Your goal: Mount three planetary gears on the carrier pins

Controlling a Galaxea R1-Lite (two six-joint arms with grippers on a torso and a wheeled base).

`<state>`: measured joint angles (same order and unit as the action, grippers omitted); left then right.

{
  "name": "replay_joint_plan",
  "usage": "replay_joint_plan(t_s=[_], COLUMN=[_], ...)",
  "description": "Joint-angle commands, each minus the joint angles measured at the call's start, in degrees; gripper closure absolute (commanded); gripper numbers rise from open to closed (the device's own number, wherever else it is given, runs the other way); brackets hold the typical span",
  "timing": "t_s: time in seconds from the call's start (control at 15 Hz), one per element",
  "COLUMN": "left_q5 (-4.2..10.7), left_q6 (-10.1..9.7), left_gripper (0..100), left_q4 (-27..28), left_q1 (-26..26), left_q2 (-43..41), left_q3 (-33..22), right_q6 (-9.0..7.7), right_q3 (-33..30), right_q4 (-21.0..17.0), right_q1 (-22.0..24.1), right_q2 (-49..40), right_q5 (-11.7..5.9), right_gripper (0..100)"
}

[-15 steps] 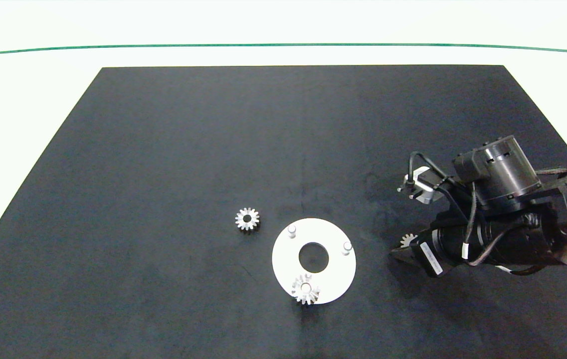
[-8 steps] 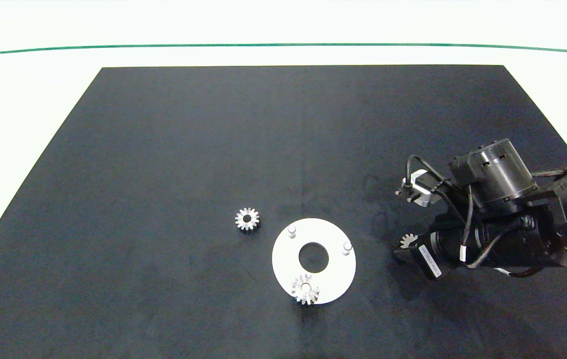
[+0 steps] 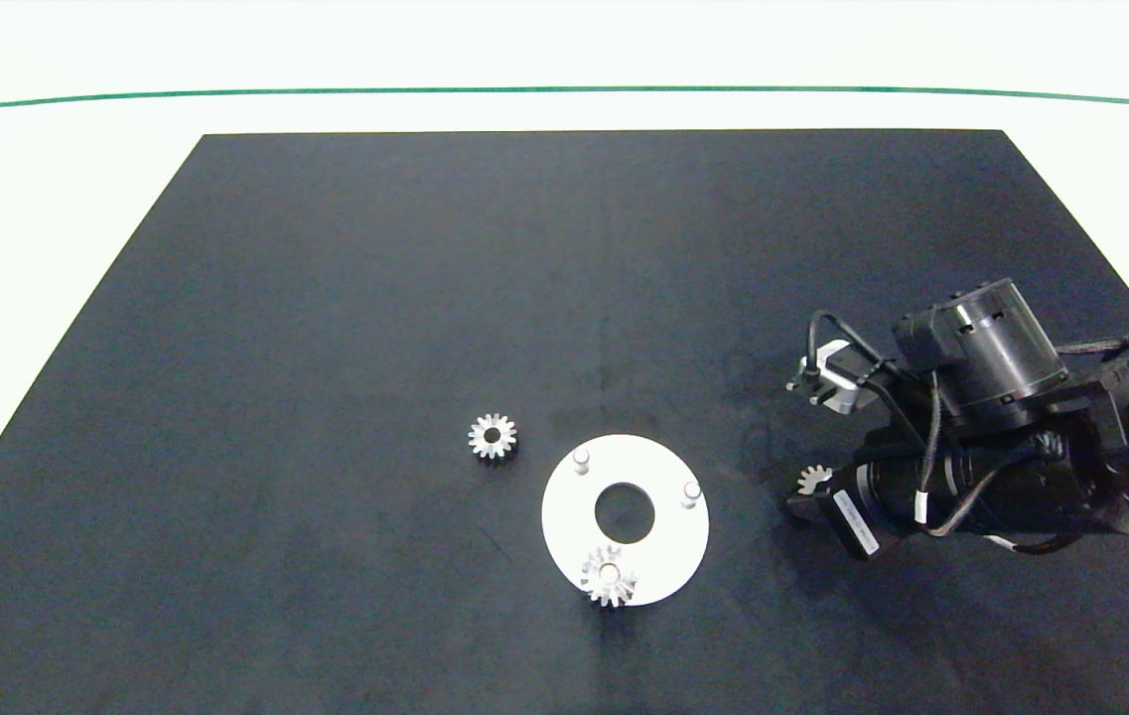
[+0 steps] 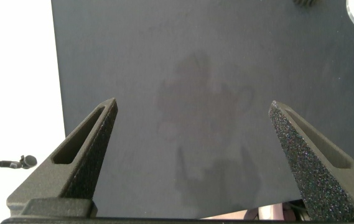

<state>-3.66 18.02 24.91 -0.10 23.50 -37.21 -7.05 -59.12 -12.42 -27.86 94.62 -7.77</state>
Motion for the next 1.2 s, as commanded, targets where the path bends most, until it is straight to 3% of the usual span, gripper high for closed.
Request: replay_joint_plan(t_s=[0.07,0.53,0.67,0.8,0.87,0.93,1.0,1.07,1.2], left_q5=[-0.03,0.05,-0.03,-0.03,-0.12,-0.12,-0.03,-0.03,-0.03], left_q6=[0.09,0.09,0.09,0.18,0.18,0.18,0.18,0.18,0.09], left_gripper=[0,0,0,0,0,0,0,0,0], left_q4=[0.14,0.14,0.14,0.14,0.14,0.14,0.06,-0.21,-0.47], left_q1=[0.10,0.01,0.01,0.01,0.10,0.10,0.10,0.10,0.10], left_q2=[0.05,0.23,0.67,1.28,1.37,1.28,1.19,1.11,1.02], left_q3=[0.03,0.03,0.12,0.03,0.03,0.03,0.03,-0.06,-0.06], right_q6=[-0.16,-0.25,-2.80,-3.32,-3.32,-3.32,-3.32,-3.32,-3.41], right_q3=[0.24,0.59,-1.61,-5.56,-8.11,-9.17,-10.92,-10.84,-10.92], right_q4=[-0.06,-0.15,-0.85,-6.03,-9.81,-11.13,-12.89,-12.71,-12.36], right_q1=[-0.01,-0.09,-2.20,-6.77,-9.67,-10.73,-13.63,-14.42,-14.77], right_q2=[-0.05,-0.32,-4.62,-7.26,-8.14,-8.40,-8.31,-7.61,-4.97], right_q5=[-0.06,-0.06,0.29,-0.06,-0.58,-1.02,-2.69,-4.36,-4.98], right_gripper=[71,85,87,87,87,87,87,87,87])
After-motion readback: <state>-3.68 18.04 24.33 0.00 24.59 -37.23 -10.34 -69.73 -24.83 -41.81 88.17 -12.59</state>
